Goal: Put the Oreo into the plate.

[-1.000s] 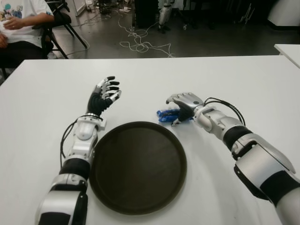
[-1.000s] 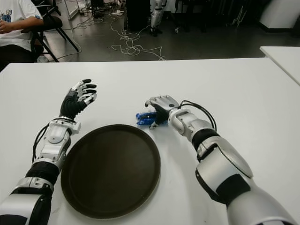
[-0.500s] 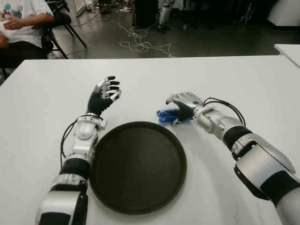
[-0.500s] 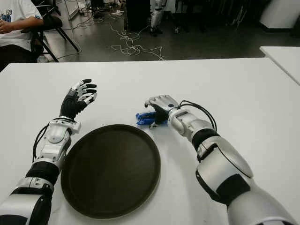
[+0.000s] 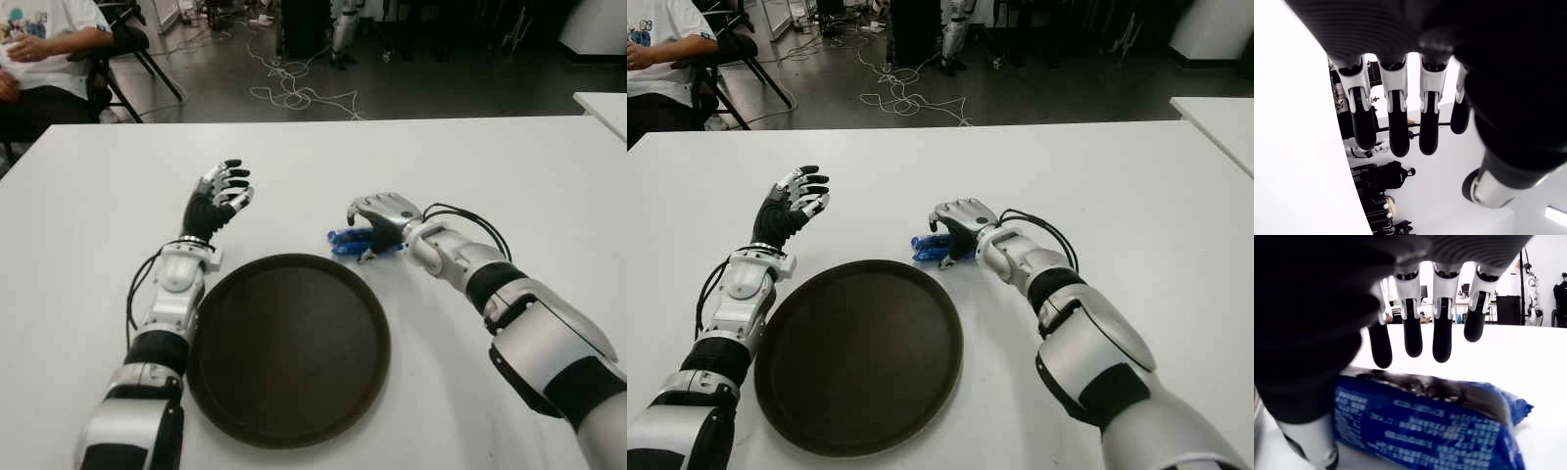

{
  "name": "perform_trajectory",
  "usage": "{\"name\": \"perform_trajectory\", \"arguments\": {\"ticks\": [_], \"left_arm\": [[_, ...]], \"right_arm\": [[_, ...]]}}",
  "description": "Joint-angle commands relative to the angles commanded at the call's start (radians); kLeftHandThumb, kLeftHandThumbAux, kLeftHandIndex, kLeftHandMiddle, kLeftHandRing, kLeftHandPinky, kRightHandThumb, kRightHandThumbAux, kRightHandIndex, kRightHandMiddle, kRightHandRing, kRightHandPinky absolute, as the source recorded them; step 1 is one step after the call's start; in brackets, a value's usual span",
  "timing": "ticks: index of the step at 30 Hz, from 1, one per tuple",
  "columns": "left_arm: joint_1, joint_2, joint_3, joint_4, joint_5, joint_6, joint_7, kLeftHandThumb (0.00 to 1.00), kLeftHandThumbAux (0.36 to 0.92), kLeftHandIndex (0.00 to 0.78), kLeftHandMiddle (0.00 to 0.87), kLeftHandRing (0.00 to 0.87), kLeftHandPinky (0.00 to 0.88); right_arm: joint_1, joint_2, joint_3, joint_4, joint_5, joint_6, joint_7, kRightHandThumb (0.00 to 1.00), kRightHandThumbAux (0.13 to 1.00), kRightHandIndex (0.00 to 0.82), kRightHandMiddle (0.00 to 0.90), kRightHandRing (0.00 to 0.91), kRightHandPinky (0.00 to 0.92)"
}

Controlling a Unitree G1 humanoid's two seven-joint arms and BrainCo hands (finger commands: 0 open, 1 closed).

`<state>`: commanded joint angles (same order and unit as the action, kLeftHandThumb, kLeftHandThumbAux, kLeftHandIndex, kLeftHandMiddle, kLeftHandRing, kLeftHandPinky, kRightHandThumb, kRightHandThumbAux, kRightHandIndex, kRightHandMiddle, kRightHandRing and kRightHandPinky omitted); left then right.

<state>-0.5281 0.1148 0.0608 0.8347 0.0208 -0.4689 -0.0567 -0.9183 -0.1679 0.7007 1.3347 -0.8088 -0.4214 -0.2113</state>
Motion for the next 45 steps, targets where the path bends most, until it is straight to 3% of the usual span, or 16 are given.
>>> {"name": "perform_trajectory", "arguments": {"ticks": [11,19,25,35,45], "left_arm": [[0.001,0.003,-0.002,-0.001,0.001,0.007,-0.001,0.210,0.745,0.199,0.277,0.264,0.276],[0.002,0.004,-0.004,-0.002,0.004,0.005,-0.005,0.194,0.748,0.190,0.275,0.259,0.277],[0.003,0.003,-0.004,-0.006,0.001,0.012,-0.008,0.211,0.740,0.189,0.278,0.260,0.274],[0.002,0.003,-0.007,-0.014,0.005,0.024,-0.007,0.204,0.747,0.198,0.277,0.258,0.273],[0.002,0.002,-0.003,-0.013,-0.001,0.020,-0.009,0.218,0.760,0.198,0.276,0.258,0.277]], "right_arm": [[0.001,-0.002,-0.002,-0.002,-0.008,-0.018,-0.001,0.000,0.818,0.427,0.403,0.405,0.366],[0.002,-0.006,0.016,-0.005,-0.026,-0.030,-0.066,0.144,0.803,0.458,0.468,0.464,0.447],[-0.002,-0.006,0.034,-0.005,-0.042,-0.021,-0.105,0.187,0.793,0.501,0.537,0.527,0.507],[-0.011,0.001,0.046,-0.007,-0.051,-0.005,-0.141,0.120,0.816,0.524,0.652,0.641,0.606],[-0.020,0.000,0.035,-0.012,-0.046,-0.012,-0.169,0.110,0.822,0.545,0.697,0.693,0.678]]}}
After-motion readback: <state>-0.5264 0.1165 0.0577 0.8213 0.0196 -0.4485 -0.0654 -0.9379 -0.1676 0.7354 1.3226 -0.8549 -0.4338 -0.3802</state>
